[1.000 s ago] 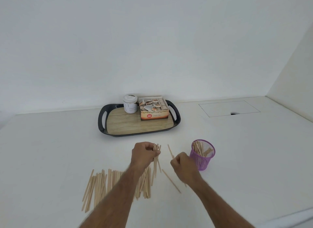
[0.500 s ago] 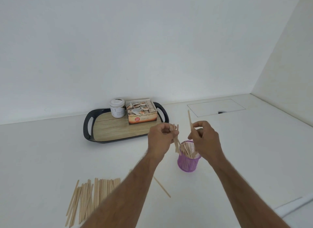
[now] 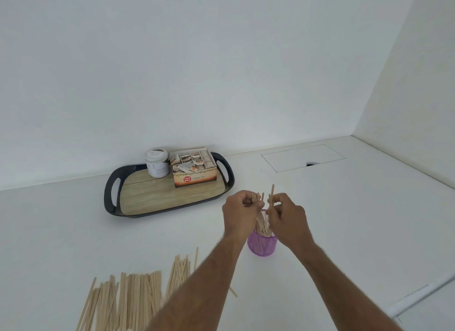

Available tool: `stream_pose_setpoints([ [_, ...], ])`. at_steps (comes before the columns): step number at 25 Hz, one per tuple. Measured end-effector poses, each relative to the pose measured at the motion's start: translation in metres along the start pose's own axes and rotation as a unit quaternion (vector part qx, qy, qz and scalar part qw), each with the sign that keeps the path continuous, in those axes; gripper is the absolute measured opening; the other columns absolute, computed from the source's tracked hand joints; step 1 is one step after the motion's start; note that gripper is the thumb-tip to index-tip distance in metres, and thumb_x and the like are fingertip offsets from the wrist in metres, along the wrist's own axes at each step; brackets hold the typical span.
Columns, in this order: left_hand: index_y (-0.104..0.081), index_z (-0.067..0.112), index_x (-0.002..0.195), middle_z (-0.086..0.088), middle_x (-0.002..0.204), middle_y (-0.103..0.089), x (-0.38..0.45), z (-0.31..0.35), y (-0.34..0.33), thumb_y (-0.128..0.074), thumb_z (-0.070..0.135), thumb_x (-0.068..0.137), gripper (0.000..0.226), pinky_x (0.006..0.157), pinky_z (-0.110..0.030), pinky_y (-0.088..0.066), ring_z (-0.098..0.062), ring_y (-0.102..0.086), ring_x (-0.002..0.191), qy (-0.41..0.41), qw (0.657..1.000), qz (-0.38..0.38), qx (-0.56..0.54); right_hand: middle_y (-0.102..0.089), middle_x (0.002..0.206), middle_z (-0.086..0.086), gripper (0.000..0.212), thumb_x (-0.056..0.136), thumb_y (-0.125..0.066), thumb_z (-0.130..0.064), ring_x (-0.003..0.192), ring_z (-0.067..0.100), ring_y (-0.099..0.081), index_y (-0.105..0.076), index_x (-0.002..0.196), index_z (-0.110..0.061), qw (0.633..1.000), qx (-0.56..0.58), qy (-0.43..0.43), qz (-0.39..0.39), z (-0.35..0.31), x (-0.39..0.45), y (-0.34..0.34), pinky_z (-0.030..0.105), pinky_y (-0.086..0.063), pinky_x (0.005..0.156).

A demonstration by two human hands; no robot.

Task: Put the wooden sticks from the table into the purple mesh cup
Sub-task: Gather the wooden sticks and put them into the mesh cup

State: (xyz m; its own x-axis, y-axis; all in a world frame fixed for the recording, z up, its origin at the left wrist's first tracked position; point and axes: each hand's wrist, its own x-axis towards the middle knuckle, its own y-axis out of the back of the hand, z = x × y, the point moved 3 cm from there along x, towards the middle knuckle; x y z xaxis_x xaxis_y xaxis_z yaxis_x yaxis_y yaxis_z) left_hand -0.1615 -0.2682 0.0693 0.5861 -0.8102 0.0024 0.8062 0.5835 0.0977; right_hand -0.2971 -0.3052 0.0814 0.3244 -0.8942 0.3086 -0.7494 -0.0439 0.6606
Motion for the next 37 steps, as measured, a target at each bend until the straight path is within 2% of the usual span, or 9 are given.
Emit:
stream_pose_setpoints([
  [6,-0.08,0.017,0.1,0.011,0.084,-0.077,-0.004,-0.01,0.001,-0.086,0.013,0.078,0.023,0.082,-0.019,-0.057,0.003,-0.072,0.079,0.016,0.999,-0.03,0.016,-0.076,0.085,-0.002,0.012,0.086,-0.066,-0.02,0.076,0.014,-0.07,-0.073,0.094,-0.015,0.998,-0.021,-0.051,0.002,0.006,0.005,-0.001,0.03,-0.055,0.077],
  [9,-0.082,0.017,0.098,0.011,0.084,-0.079,-0.005,-0.005,0.009,-0.085,0.02,0.08,0.019,0.077,-0.019,-0.058,0.0,-0.074,0.077,-0.001,1.0,-0.015,0.011,-0.076,0.095,-0.002,0.015,0.088,-0.066,-0.019,0.079,0.015,-0.072,-0.074,0.1,-0.014,0.998,-0.029,-0.044,0.023,0.002,0.002,0.0,0.029,-0.053,0.081],
  [13,-0.081,0.019,0.082,0.004,0.077,-0.078,-0.004,0.003,0.032,-0.082,0.021,0.082,0.003,0.076,-0.039,-0.065,-0.016,-0.075,0.075,-0.011,1.0,-0.01,0.02,-0.073,0.08,-0.007,0.005,0.082,-0.07,-0.013,0.065,0.011,-0.067,-0.073,0.084,-0.016,0.996,0.009,0.034,0.082,-0.018,-0.012,-0.004,0.029,-0.053,0.069],
  [17,-0.074,0.018,0.073,-0.001,0.074,-0.076,0.001,-0.008,0.077,-0.085,0.025,0.078,0.014,0.079,-0.045,-0.064,-0.02,-0.073,0.072,0.029,0.992,-0.023,0.123,-0.065,0.07,-0.012,0.009,0.079,-0.073,-0.029,0.067,0.007,-0.06,-0.069,0.079,-0.022,0.995,-0.038,0.009,-0.092,-0.031,-0.037,-0.051,0.027,-0.049,0.07],
  [21,-0.071,0.012,0.077,-0.003,0.077,-0.076,-0.003,-0.033,0.131,-0.089,0.031,0.075,0.027,0.076,-0.042,-0.065,-0.023,-0.076,0.076,0.102,0.965,-0.022,0.242,-0.065,0.104,-0.004,0.054,0.076,-0.068,-0.062,0.099,0.015,-0.062,-0.064,0.105,-0.017,0.945,-0.165,-0.06,-0.276,-0.024,-0.063,-0.101,0.028,-0.048,0.082],
  [23,-0.07,0.008,0.082,-0.005,0.078,-0.075,-0.008,-0.048,0.155,-0.09,0.034,0.073,0.034,0.075,-0.04,-0.066,-0.022,-0.076,0.074,0.154,0.945,-0.025,0.289,-0.064,0.109,0.0,0.071,0.069,-0.065,-0.073,0.102,0.019,-0.061,-0.061,0.109,-0.015,0.922,-0.198,-0.076,-0.323,-0.024,-0.075,-0.119,0.03,-0.047,0.077],
  [29,-0.061,0.008,0.082,-0.004,0.077,-0.071,-0.029,-0.074,0.193,-0.095,0.048,0.061,0.057,0.065,-0.029,-0.059,-0.021,-0.072,0.069,0.226,0.873,-0.039,0.43,-0.061,0.101,0.003,0.068,0.066,-0.061,-0.08,0.093,0.021,-0.062,-0.057,0.092,-0.017,0.921,-0.21,-0.041,-0.326,-0.048,-0.099,-0.153,0.028,-0.038,0.068],
  [33,-0.051,0.015,0.07,0.001,0.067,-0.062,-0.044,-0.08,0.19,-0.096,0.046,0.06,0.056,0.05,-0.021,-0.043,-0.013,-0.063,0.057,0.218,0.869,-0.044,0.442,-0.051,0.086,-0.005,0.059,0.063,-0.07,-0.07,0.076,0.015,-0.053,-0.054,0.089,-0.02,0.933,-0.177,-0.047,-0.31,-0.066,-0.107,-0.164,0.025,-0.038,0.063],
  [37,-0.057,0.012,0.078,-0.001,0.076,-0.066,-0.051,-0.08,0.183,-0.095,0.034,0.065,0.045,0.06,-0.025,-0.048,-0.02,-0.071,0.075,0.212,0.867,-0.052,0.447,-0.058,0.084,-0.004,0.036,0.072,-0.073,-0.046,0.072,0.015,-0.057,-0.052,0.081,-0.018,0.932,-0.182,-0.039,-0.311,-0.07,-0.105,-0.167,0.021,-0.039,0.054],
])
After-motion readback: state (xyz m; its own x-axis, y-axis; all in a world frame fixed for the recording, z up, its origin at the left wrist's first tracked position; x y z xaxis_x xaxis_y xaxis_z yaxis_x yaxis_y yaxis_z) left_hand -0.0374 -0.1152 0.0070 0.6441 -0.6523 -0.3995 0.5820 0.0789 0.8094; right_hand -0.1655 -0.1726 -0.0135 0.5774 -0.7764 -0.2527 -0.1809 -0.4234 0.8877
